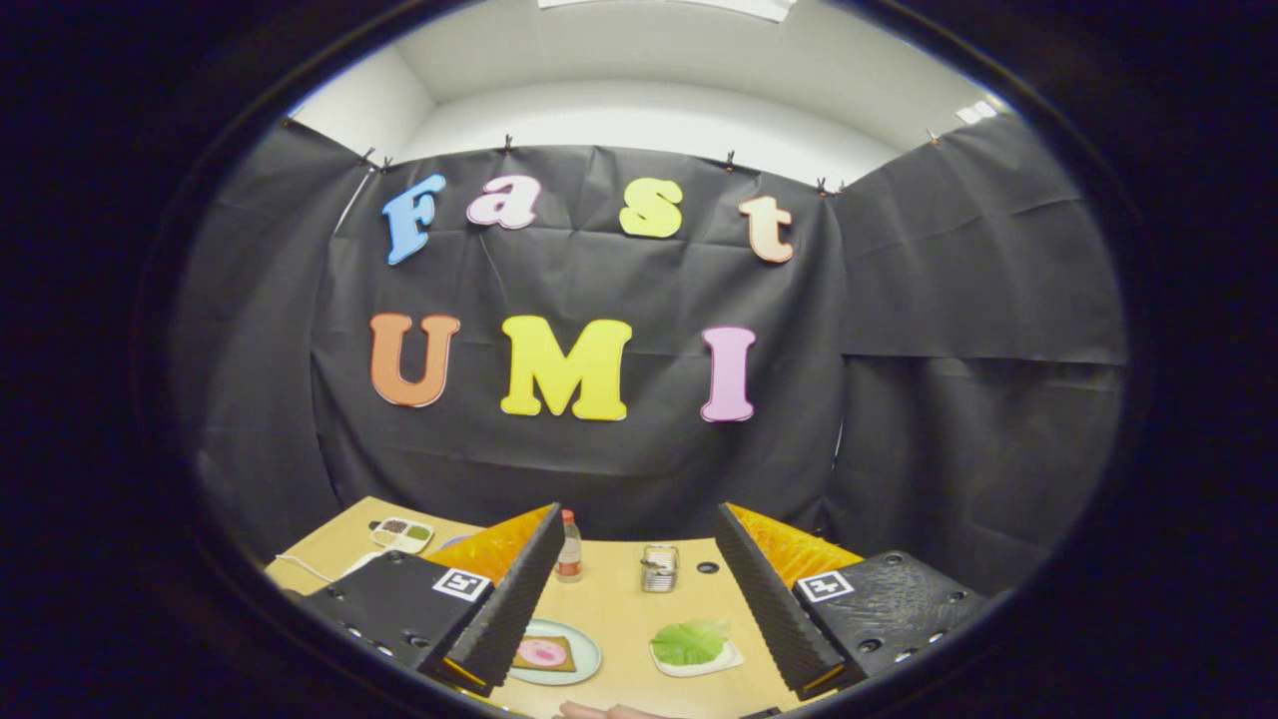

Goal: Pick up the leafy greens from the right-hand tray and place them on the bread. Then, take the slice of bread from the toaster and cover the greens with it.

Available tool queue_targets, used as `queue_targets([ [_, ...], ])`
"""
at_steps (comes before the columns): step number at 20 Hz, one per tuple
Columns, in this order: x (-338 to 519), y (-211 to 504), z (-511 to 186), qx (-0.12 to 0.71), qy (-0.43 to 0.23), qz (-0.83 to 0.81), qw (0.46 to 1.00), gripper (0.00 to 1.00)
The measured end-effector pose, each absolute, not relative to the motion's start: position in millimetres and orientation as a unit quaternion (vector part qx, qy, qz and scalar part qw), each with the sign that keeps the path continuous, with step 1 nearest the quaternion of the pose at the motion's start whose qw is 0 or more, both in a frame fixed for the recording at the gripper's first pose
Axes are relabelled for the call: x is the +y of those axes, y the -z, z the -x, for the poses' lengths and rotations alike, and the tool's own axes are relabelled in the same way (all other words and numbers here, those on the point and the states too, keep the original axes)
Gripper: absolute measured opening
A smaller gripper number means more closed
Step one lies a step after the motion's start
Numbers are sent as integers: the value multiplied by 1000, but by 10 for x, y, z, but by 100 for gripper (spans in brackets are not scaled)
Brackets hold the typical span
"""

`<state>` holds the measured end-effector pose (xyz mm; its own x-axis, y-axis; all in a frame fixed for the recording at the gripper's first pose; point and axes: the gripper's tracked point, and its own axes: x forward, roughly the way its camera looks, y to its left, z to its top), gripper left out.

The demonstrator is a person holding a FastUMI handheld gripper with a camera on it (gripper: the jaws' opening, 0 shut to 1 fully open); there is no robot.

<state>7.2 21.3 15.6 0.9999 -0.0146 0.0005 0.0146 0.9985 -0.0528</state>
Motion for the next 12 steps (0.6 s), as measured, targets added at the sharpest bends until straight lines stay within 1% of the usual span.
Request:
queue_targets([
  [7, -80, 86, -210, 22, 7, 19, 1000, 95],
  [12, -481, 448, -526, 50, 1, 35, 998, 95],
])
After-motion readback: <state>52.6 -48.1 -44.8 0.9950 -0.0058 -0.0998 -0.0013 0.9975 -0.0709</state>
